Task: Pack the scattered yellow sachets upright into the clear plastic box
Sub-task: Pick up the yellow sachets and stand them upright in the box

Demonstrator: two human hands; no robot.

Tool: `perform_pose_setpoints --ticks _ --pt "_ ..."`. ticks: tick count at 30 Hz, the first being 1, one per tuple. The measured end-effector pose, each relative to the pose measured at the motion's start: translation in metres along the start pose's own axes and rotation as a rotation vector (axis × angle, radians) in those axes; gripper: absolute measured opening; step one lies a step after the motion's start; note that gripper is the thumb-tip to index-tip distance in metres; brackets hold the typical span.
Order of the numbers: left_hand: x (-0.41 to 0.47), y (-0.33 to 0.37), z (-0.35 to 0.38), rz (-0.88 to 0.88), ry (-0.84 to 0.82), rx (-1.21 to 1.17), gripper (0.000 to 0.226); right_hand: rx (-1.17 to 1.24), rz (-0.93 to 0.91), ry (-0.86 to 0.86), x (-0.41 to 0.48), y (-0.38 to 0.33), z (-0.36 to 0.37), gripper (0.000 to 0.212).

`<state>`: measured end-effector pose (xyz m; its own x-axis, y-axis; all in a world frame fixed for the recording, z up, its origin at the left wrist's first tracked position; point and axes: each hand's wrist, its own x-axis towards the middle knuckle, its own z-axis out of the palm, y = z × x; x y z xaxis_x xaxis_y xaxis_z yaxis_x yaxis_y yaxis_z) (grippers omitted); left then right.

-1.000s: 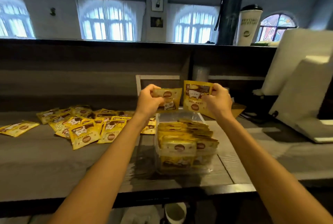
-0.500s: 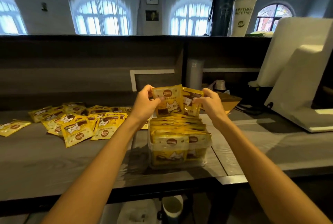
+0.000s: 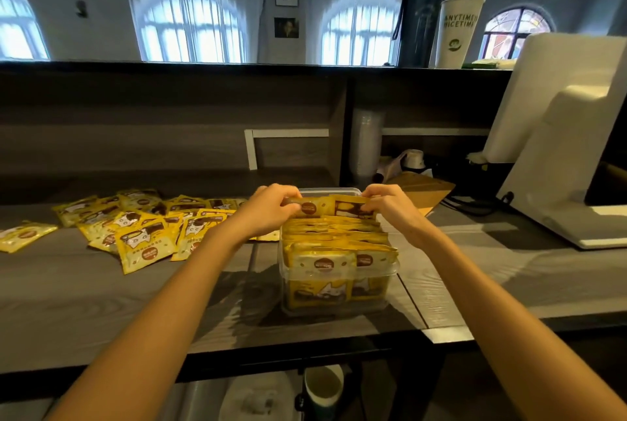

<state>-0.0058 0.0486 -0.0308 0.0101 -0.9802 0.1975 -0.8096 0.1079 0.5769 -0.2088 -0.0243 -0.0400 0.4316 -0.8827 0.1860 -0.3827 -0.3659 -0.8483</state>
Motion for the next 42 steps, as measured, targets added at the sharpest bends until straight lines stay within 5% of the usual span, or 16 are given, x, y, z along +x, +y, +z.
perform_pose_setpoints --ticks 4,8,16,37,42 --pt "0.002 0.005 -0.007 -0.003 -0.213 0.216 0.030 -0.176 0.017 -0.115 0.003 0.001 -0.002 0.027" --pt "0.004 0.007 -0.013 -0.025 -0.399 0.041 0.028 -0.255 0.023 -0.237 0.005 -0.003 -0.005 0.021" --pt "0.015 0.012 -0.020 -0.069 -0.501 0.046 0.029 -0.409 0.039 -0.489 0.003 -0.021 -0.011 0.036" --pt "0.008 0.015 -0.012 -0.172 -0.475 0.008 0.017 -0.271 0.113 -0.364 0.002 -0.013 -0.003 0.023" --pt "0.005 0.011 -0.009 -0.136 -0.399 -0.083 0.047 -0.274 0.100 -0.354 -0.006 -0.018 -0.002 0.033"
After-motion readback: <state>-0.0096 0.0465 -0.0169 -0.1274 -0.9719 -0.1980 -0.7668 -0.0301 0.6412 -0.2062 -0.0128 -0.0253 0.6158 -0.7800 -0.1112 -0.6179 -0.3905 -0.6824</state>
